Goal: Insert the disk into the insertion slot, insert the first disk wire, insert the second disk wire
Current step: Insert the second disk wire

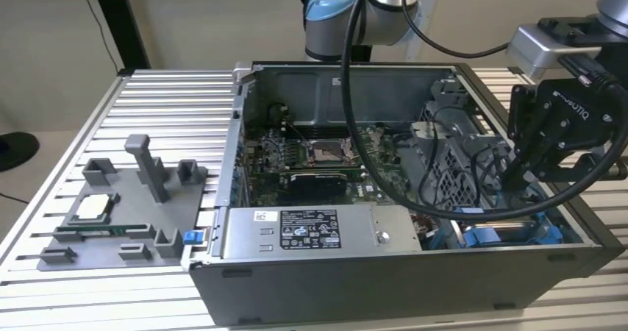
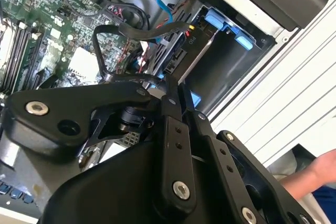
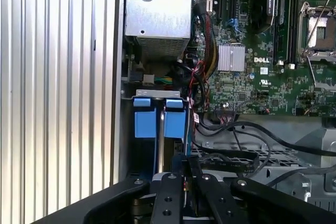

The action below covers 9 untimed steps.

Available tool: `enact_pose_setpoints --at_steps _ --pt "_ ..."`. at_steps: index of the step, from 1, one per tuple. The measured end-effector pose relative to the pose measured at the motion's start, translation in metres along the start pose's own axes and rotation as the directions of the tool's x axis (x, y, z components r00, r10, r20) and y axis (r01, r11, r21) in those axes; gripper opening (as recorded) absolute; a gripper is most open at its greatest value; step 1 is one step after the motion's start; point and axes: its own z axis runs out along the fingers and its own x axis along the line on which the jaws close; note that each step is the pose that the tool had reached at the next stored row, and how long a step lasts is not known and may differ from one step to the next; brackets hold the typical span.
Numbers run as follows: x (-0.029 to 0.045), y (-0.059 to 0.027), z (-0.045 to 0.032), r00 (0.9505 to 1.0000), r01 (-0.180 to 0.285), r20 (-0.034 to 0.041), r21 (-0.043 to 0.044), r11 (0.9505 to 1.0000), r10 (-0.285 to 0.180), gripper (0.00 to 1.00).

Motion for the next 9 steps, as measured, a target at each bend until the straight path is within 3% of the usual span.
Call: enact_pose_setpoints --at_steps 5,9 --pt "0.0002 -0.0001 0.0017 1.0000 0.000 0.0019 0.0016 1.0000 0.000 0.00" --pt "0.0004 -0.0003 0.0059 1.0000 0.000 0.0024 0.0076 1.0000 0.000 0.00"
